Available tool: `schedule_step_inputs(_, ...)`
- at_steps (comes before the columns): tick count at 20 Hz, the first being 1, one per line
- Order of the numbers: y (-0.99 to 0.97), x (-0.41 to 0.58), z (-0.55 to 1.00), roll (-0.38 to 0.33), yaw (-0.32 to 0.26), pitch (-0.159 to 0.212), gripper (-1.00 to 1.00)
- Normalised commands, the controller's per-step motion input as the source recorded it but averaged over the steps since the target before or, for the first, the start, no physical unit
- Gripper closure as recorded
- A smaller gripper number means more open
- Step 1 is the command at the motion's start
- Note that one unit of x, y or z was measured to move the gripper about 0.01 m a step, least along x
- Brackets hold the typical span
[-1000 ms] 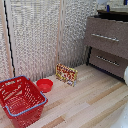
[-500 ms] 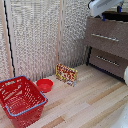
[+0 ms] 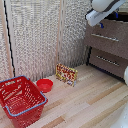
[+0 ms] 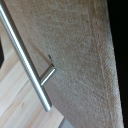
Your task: Compassionately, move the pinch receptors towards pink recepticle. Embrace the recepticle delicately and rise accordingly. Progress forward guided by applied tension and move towards the highest section of the storage unit. Place the recepticle delicately and shut the storage unit.
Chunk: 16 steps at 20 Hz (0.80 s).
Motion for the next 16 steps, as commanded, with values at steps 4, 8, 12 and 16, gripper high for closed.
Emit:
schedule_step_inputs(4, 0.14, 0.014, -0.14, -0.375, 0.07, 0.067, -1.0)
schedule_step_inputs(8, 0.16, 0.039, -0.16, -0.375, 0.072, 0.062, -1.0)
schedule_step_inputs(12, 0.22, 0.05, -0.2, -0.375, 0.066, 0.065, -1.0)
schedule_step_inputs(16, 0.29, 0.061, -0.25, -0.375, 0.058, 0.074, -1.0)
